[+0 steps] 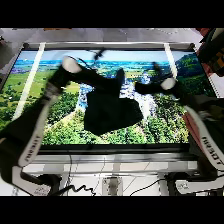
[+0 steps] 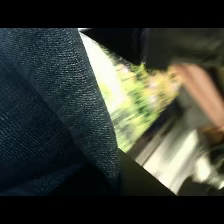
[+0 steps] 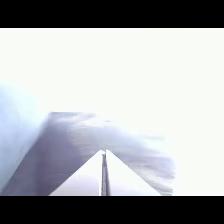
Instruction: Fold the clothes and pants, and hang the long-sleeved shirts on hangers.
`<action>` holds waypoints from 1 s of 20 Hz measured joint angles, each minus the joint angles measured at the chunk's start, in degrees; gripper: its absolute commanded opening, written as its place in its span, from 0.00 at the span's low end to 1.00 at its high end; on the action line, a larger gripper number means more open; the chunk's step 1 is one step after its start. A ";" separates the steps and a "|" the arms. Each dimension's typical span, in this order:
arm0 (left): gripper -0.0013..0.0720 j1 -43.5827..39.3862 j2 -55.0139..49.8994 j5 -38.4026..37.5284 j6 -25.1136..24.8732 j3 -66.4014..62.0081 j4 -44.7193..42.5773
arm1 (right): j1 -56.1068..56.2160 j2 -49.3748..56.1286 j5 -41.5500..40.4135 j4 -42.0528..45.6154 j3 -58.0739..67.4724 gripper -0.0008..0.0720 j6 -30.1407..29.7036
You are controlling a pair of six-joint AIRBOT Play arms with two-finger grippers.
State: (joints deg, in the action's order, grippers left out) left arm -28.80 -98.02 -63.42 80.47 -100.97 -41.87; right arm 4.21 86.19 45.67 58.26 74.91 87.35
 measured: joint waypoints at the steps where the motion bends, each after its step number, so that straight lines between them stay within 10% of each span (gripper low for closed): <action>1: 1.00 -2.69 -1.75 3.82 0.09 -0.02 2.25 | -3.74 -1.29 1.53 1.16 0.00 0.04 0.00; 7: 0.95 -9.53 -5.73 15.06 -3.93 -0.02 7.72 | -19.45 -4.61 8.20 7.10 -0.17 0.04 -3.06; 10: 0.05 -5.66 -4.55 15.56 -6.91 -0.02 8.22 | -24.26 -4.39 13.05 8.39 -0.68 0.03 -10.54; 14: 0.04 1.31 -4.09 11.06 -10.47 -0.02 0.83 | -28.33 -0.35 24.48 -1.40 -3.87 0.04 -26.56; 15: 0.04 2.54 -4.31 10.27 -10.97 -0.02 -2.99 | -28.79 1.03 27.91 -5.84 -4.94 0.18 -29.83; 17: 0.04 4.00 -5.22 8.90 -11.52 -0.02 -9.68 | -28.92 3.74 30.75 -13.94 -7.48 0.81 -32.15; 20: 0.04 4.09 -7.50 4.63 -11.98 -0.02 -15.19 | -26.40 6.73 28.68 -20.39 -10.45 0.87 -29.88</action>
State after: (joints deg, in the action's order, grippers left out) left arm -24.71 -105.51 -58.78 68.49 -100.99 -57.06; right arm -22.20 92.92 74.35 37.87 64.47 57.47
